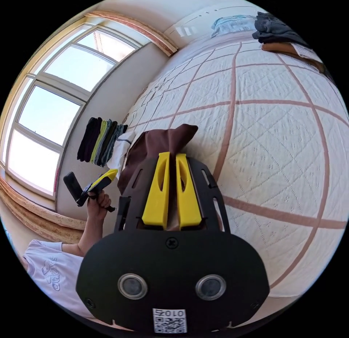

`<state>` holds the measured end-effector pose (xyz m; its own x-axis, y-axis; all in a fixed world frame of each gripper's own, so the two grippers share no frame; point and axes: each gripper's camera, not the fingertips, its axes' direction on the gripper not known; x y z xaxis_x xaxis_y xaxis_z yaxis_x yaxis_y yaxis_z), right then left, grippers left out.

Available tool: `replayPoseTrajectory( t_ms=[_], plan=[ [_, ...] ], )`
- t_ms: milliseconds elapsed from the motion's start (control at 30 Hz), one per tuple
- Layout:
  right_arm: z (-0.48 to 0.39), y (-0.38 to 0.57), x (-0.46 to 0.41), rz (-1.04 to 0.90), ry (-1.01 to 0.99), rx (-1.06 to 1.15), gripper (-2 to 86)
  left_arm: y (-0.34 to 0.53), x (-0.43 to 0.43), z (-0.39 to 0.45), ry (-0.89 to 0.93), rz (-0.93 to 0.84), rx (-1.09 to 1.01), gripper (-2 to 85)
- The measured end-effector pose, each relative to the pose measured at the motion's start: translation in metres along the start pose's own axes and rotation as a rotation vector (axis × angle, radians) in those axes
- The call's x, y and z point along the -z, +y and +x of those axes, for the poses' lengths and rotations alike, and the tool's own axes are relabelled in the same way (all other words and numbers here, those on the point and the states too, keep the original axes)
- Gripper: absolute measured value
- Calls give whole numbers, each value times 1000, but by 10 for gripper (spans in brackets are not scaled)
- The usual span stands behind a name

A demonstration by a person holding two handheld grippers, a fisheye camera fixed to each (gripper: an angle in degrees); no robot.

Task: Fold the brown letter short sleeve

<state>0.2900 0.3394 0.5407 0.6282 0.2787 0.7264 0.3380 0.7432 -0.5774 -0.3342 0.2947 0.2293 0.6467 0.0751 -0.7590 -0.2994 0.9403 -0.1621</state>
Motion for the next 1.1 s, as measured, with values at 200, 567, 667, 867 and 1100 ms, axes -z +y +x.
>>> replayPoseTrajectory(
  t_ms=[200,567,667,867,1100],
  plan=[
    [10,0,0,4,53,20,48,22,-51,8,50,-78,100,19],
    [-14,134,17,-29,75,242,79,92,-27,184,-169,4,-496,63],
    [-24,142,2,-62,174,289,72,104,-45,228,-224,4,-646,77],
    [-28,133,12,-65,239,274,45,107,-77,283,-268,-2,-819,100],
    [-41,122,42,-69,187,301,38,130,-95,316,-435,66,-882,106]
  ],
)
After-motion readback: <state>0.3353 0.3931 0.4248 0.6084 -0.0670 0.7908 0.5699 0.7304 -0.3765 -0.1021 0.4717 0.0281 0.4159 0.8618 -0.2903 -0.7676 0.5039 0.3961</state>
